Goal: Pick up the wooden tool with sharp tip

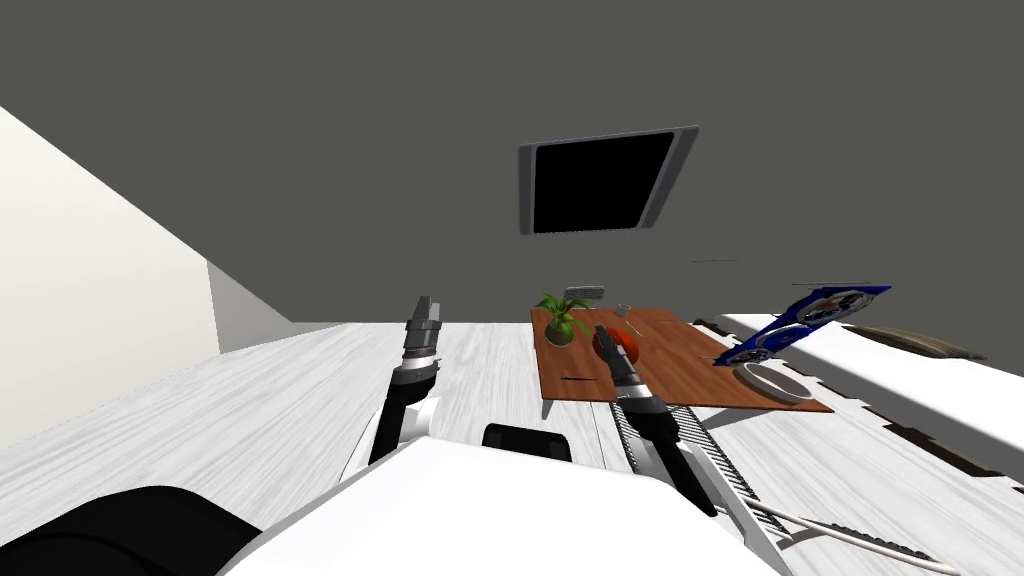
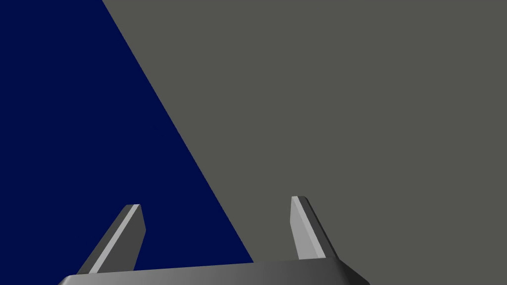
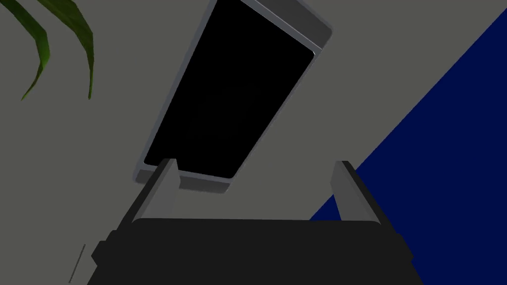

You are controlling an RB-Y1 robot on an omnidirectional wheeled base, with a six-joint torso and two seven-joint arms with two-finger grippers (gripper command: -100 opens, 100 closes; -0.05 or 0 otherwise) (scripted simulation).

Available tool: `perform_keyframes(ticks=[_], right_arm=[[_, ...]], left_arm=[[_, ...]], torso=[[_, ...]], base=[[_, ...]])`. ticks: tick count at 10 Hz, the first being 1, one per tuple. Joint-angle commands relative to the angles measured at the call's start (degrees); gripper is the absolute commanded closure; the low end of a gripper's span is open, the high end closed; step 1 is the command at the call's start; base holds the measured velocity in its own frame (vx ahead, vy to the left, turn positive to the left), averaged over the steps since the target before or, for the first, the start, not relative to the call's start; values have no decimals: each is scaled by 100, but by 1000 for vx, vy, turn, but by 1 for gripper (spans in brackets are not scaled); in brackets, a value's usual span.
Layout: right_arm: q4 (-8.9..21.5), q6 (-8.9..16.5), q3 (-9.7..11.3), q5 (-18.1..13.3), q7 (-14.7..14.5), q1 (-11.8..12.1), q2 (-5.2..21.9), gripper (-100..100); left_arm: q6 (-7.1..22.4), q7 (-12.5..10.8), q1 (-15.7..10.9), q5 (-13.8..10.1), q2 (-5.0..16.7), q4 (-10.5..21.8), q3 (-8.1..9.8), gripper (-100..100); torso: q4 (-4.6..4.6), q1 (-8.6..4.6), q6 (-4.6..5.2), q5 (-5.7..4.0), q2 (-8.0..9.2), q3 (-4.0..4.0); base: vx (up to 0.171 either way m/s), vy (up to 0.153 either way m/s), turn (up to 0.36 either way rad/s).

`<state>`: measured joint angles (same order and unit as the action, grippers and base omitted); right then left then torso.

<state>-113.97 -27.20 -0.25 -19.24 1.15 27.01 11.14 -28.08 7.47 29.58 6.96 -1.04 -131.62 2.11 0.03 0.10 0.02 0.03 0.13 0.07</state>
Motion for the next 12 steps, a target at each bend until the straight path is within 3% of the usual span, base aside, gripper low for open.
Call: perform_keyframes(ticks=[1,2,3,5,8,10,11,12], right_arm=[[286,112,59,-286,-50,6,137,-100],[324,112,59,-442,-50,6,137,-100],[604,214,115,-612,-103,-22,247,-100],[642,214,115,-843,-103,-22,247,-100],[1232,412,225,-1409,-211,-84,460,-100],[1318,412,225,-1659,-211,-84,460,-100],[1628,504,276,-1883,-265,-119,562,-100],[1672,504,276,-2049,-265,-119,562,-100]], left_arm=[[0,0,0,0,0,0,0,0],[0,0,-1,0,0,0,0,0],[0,0,0,0,0,0,0,0],[0,0,0,0,0,0,0,0],[0,0,1,0,0,0,0,0],[0,0,0,0,0,0,0,0],[0,0,1,0,0,0,1,0],[0,0,0,0,0,0,0,0]], torso=[[0,0,0,0,0,0],[0,3,-3,0,2,1],[0,3,0,1,0,0],[0,3,1,1,-1,0],[-1,-3,2,0,-5,-3],[-1,2,1,1,-6,-3],[-1,-4,3,0,-5,-3],[-1,0,-2,0,-4,-2]], base=[[-38,45,179],[-27,44,118],[-30,59,224],[-14,29,44],[-15,38,191],[-10,33,56],[-16,42,203],[-11,37,151]])
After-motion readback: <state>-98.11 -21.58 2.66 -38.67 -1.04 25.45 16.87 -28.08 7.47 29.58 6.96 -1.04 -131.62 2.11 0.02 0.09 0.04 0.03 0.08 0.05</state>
